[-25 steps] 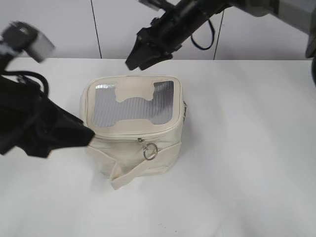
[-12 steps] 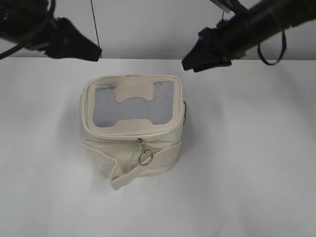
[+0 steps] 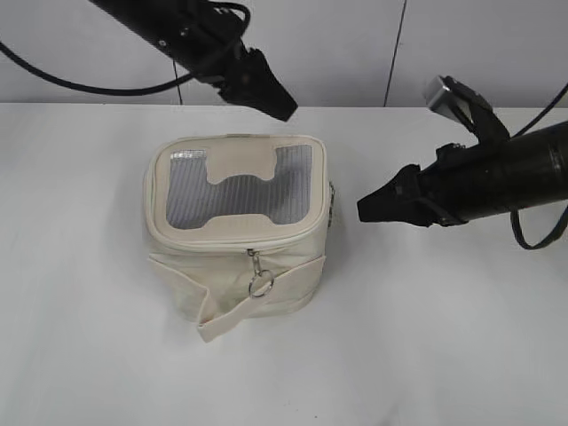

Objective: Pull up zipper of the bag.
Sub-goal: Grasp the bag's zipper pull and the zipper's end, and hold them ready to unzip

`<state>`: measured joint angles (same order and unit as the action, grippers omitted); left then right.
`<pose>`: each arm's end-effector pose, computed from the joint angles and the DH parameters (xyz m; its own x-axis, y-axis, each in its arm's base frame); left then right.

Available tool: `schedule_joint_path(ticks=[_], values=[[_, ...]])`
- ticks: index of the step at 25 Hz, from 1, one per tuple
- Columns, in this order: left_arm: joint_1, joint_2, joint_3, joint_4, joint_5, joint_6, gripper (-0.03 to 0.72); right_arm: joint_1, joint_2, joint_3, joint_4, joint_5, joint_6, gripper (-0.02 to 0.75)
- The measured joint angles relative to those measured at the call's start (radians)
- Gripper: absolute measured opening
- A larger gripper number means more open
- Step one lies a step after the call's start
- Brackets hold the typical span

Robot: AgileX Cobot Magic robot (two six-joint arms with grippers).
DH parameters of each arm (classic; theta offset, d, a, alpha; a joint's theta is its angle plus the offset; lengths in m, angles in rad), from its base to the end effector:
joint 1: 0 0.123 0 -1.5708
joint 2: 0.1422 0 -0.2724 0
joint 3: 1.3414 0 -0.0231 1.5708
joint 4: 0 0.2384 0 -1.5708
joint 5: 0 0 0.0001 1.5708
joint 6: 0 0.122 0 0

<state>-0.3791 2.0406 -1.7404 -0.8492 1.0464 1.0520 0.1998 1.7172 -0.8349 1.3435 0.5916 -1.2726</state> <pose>0.3787 -0.2363 0.2370 -0.4066 0.5789 -0.7068 0.9079 0.3423 -0.2420 0.3013 0.1287 0.1471 -0.8070 -0.1408 -0.5736 -0.4572 0.7637 0.4558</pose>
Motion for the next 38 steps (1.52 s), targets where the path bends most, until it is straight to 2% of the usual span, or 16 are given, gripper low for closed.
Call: schedule_joint_path(ticks=[5, 12, 14, 15, 17, 19, 26, 30, 38], values=[[-0.056, 0.11, -0.125, 0.095, 0.078, 0.0, 0.485, 0.0, -0.002, 0.06, 0.093, -0.006, -0.071, 0.326], [-0.065, 0.144, -0.142, 0.176, 0.115, -0.033, 0.477, 0.0, -0.002, 0.063, 0.116, -0.006, -0.082, 0.326], [-0.065, 0.146, -0.144, 0.195, 0.116, -0.056, 0.403, 0.0, -0.002, 0.063, 0.124, -0.004, -0.088, 0.326], [-0.067, 0.148, -0.144, 0.198, 0.12, -0.061, 0.336, 0.002, -0.002, 0.063, 0.131, -0.003, -0.093, 0.326], [-0.07, 0.15, -0.144, 0.2, 0.126, -0.063, 0.132, 0.004, -0.002, 0.063, 0.141, -0.002, -0.098, 0.326], [-0.071, 0.15, -0.144, 0.204, 0.129, -0.063, 0.051, 0.005, 0.0, 0.063, 0.145, -0.001, -0.112, 0.326], [-0.071, 0.15, -0.144, 0.205, 0.127, -0.064, 0.048, 0.019, 0.01, 0.063, 0.175, 0.0, -0.231, 0.346], [-0.071, 0.15, -0.144, 0.205, 0.127, -0.064, 0.048, 0.068, 0.011, 0.063, 0.193, -0.024, -0.309, 0.383], [-0.071, 0.15, -0.144, 0.205, 0.127, -0.064, 0.046, 0.147, 0.023, 0.062, 0.212, -0.136, -0.325, 0.389]])
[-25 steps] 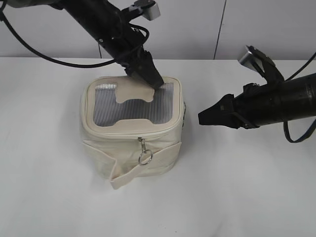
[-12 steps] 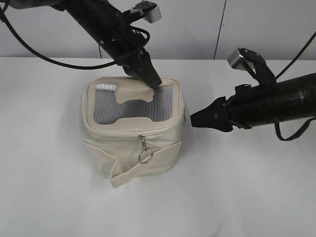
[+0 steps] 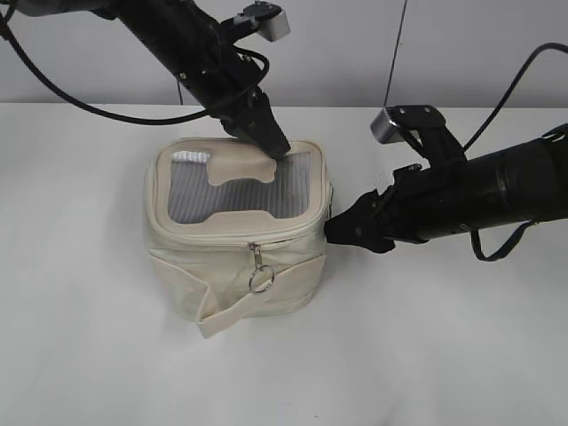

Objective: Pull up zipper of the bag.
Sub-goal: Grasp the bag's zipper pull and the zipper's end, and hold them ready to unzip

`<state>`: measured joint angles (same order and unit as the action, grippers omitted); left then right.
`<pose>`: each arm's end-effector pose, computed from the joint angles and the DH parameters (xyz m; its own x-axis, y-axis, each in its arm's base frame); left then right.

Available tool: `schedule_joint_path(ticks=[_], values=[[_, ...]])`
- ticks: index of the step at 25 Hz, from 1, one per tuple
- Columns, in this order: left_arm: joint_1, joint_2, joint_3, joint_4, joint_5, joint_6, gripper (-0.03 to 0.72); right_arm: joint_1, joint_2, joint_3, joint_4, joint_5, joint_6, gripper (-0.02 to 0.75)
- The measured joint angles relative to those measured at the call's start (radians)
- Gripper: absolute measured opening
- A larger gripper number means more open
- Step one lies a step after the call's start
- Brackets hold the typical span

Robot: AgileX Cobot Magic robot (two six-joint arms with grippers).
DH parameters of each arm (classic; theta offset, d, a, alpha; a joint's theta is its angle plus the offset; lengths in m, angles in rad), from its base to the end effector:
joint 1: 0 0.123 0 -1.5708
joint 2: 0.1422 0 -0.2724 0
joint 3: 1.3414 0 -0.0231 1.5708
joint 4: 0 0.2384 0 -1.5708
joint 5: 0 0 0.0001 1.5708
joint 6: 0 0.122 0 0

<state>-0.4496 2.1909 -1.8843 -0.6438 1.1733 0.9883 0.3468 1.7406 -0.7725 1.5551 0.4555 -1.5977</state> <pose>0.3779 -0.2574 0.1926 -0.3428 0.7651 -0.5451 0.9383 0.2512 -0.2375 0.2848 0.1601 0.1281 -0.7041 -0.2969 -0.6450 -0.5979 0.7379 0.3131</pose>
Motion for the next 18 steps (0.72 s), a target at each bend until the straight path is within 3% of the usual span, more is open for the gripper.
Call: schedule_joint_path(ticks=[11, 13, 17, 18], values=[[0.0, 0.0, 0.0, -0.001, 0.0, 0.0, 0.045, 0.001, 0.078, -0.067, 0.028, -0.019, -0.002, 0.371], [0.0, 0.0, 0.0, -0.001, 0.0, 0.0, 0.045, 0.001, 0.08, -0.088, 0.031, -0.018, -0.002, 0.293], [0.0, 0.0, 0.0, -0.001, -0.003, 0.0, 0.043, 0.002, 0.084, -0.107, 0.029, -0.013, 0.019, 0.033], [0.0, 0.0, 0.0, -0.001, -0.004, 0.0, 0.043, 0.002, 0.084, -0.107, 0.01, -0.012, 0.042, 0.01]])
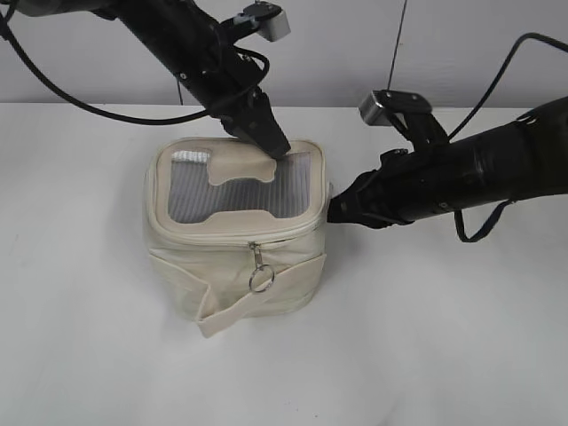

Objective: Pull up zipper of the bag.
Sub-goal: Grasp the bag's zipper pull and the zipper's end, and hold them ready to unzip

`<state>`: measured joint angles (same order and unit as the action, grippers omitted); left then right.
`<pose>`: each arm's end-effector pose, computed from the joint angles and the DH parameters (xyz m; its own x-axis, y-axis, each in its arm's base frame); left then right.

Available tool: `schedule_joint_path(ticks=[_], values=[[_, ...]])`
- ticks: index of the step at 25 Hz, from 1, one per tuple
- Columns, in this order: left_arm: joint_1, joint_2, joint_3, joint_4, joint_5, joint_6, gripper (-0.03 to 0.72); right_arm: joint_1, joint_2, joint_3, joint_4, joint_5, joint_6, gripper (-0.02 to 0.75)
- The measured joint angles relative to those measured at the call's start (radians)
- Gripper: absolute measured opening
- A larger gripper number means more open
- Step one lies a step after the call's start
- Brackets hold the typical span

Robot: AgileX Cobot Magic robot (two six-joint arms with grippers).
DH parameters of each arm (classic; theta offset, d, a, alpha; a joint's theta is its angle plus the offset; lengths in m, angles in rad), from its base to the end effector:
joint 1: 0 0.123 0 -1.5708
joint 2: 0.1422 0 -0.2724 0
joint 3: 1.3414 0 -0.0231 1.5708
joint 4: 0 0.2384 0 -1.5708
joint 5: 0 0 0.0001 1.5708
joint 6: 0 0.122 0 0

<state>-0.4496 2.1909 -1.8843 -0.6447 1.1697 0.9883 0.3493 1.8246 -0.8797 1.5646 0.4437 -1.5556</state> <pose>0.3784 -0.2576 0.1927 -0.3432 0.7634 -0.5472 0.9383 0.2530 -0.2357 0.3112 0.1692 0.1256 -0.7172 -0.2532 -0.6492 -0.5661 0.7550 0.3309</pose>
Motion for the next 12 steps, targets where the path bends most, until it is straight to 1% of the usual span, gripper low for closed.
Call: schedule_joint_path(ticks=[3, 6, 8, 12], values=[[0.0, 0.0, 0.0, 0.0, -0.001, 0.0, 0.043, 0.0, -0.001, 0.003, -0.097, 0.006, 0.115, 0.008], [-0.001, 0.0, 0.0, 0.003, -0.007, -0.017, 0.042, 0.0, -0.032, 0.043, -0.193, 0.022, 0.206, 0.008], [-0.002, 0.0, 0.0, 0.01, -0.013, -0.036, 0.042, 0.0, -0.078, 0.09, -0.213, 0.047, 0.228, 0.008], [-0.002, 0.0, 0.0, 0.013, -0.018, -0.045, 0.042, 0.009, -0.163, 0.147, -0.215, 0.077, 0.235, 0.008]])
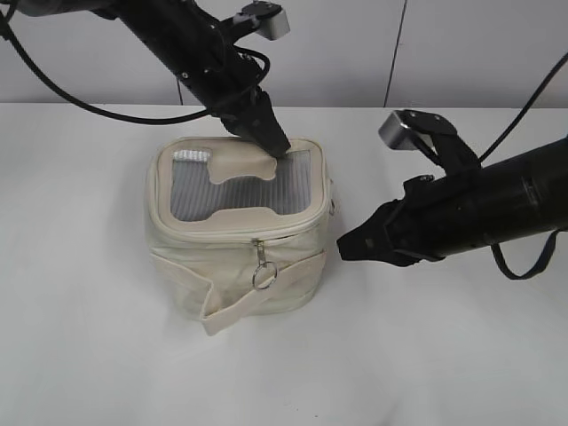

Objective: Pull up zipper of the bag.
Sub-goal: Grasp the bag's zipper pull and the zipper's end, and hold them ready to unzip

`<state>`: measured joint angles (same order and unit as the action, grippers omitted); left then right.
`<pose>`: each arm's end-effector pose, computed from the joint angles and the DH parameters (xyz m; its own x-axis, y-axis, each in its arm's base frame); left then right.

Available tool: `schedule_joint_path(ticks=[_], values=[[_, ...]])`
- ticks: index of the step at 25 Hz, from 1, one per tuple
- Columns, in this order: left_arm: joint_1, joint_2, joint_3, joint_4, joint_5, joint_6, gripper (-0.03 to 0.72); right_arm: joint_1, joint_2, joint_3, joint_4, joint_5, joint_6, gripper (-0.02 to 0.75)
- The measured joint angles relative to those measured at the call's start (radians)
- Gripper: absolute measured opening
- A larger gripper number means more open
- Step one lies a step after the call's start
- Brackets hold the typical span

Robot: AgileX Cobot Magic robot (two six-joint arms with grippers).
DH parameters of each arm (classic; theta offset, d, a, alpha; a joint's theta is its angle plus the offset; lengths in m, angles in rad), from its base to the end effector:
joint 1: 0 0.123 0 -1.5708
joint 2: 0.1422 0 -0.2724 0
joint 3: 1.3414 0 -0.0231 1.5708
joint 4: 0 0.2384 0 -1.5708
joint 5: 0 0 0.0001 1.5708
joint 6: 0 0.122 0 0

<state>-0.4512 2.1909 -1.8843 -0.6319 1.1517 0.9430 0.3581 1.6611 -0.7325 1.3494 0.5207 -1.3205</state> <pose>0.3804 -0.2575 0.1921 -0.3795 0.7527 -0.5381 0.9249 0.2947 -0.2402 0.2596 0.1605 0.1380 -0.7688 -0.2910 -0.5695 -0.5674 0.7212 0.3974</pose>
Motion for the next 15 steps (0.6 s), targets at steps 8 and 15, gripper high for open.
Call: schedule_joint_path(ticks=[8, 15], values=[[0.0, 0.0, 0.0, 0.001, -0.001, -0.004, 0.042, 0.006, 0.003, -0.008, 0.063, -0.113, 0.003, 0.277], [0.0, 0.0, 0.0, 0.001, -0.001, -0.004, 0.042, 0.006, 0.115, -0.093, 0.085, -0.119, 0.003, 0.392]])
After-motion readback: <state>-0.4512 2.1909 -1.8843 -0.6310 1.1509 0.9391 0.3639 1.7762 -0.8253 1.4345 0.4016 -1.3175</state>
